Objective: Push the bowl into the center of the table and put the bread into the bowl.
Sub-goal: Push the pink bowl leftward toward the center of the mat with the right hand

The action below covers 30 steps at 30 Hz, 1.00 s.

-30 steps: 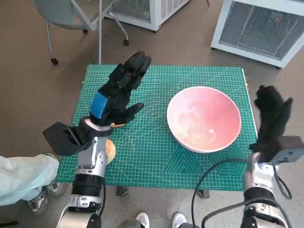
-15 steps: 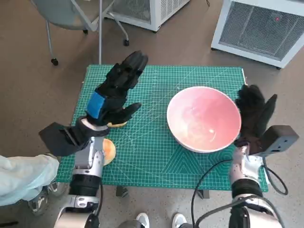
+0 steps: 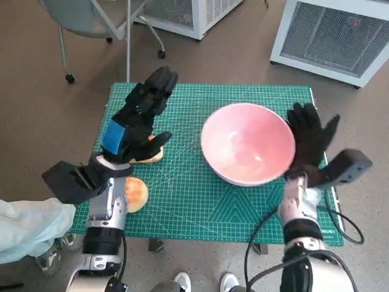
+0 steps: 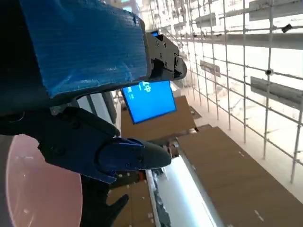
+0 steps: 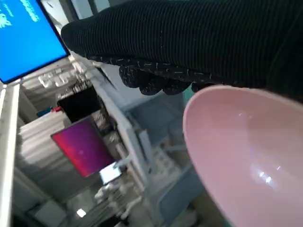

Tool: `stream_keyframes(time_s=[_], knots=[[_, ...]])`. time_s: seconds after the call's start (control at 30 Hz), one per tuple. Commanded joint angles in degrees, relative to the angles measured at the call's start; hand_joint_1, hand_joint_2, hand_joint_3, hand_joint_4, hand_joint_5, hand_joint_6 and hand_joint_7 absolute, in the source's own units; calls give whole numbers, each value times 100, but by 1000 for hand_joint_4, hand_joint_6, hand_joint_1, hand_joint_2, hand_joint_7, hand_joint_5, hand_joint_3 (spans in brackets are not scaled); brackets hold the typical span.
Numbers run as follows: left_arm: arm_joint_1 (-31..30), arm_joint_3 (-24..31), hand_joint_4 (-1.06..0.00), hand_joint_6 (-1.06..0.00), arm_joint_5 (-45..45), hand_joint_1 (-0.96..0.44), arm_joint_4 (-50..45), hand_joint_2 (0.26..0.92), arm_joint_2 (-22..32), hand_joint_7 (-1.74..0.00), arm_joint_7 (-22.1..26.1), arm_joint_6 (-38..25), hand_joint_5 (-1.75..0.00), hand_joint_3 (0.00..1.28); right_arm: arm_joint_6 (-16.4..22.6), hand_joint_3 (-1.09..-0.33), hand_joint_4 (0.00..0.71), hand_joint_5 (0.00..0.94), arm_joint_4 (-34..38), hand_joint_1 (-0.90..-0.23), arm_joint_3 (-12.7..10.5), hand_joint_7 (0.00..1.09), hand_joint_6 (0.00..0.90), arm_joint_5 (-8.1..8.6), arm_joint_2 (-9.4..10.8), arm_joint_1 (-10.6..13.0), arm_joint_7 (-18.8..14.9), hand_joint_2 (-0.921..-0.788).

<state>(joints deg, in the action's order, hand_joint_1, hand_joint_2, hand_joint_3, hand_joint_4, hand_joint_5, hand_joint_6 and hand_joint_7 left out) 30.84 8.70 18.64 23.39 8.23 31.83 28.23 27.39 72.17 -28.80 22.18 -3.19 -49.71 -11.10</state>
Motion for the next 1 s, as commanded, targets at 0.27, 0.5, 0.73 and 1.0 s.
stream_keyframes(time_s=[0.27, 0.5, 0.73, 1.0], knots=[[-327, 28, -147, -214, -33, -628, -481, 921, 185, -119, -143, -124, 0, 316, -158, -837, 235, 4, 177, -578, 43, 368, 165, -84, 250, -149, -31, -921], [-450, 45, -138, -214, -42, -629, -648, 921, 236, -111, -232, -184, 0, 312, -257, -835, 236, 3, 224, -575, 96, 357, 166, -146, 367, -253, 32, -921], [-496, 59, -136, -215, -15, -629, -647, 921, 247, -105, -268, -156, 0, 311, -381, -827, 237, 3, 254, -574, 111, 346, 169, -192, 444, -291, 24, -921], [-521, 23, -134, -209, -81, -630, -631, 921, 208, -92, -331, -87, 0, 311, -402, -849, 239, 2, 235, -572, 191, 331, 179, -336, 351, -306, 27, -921]])
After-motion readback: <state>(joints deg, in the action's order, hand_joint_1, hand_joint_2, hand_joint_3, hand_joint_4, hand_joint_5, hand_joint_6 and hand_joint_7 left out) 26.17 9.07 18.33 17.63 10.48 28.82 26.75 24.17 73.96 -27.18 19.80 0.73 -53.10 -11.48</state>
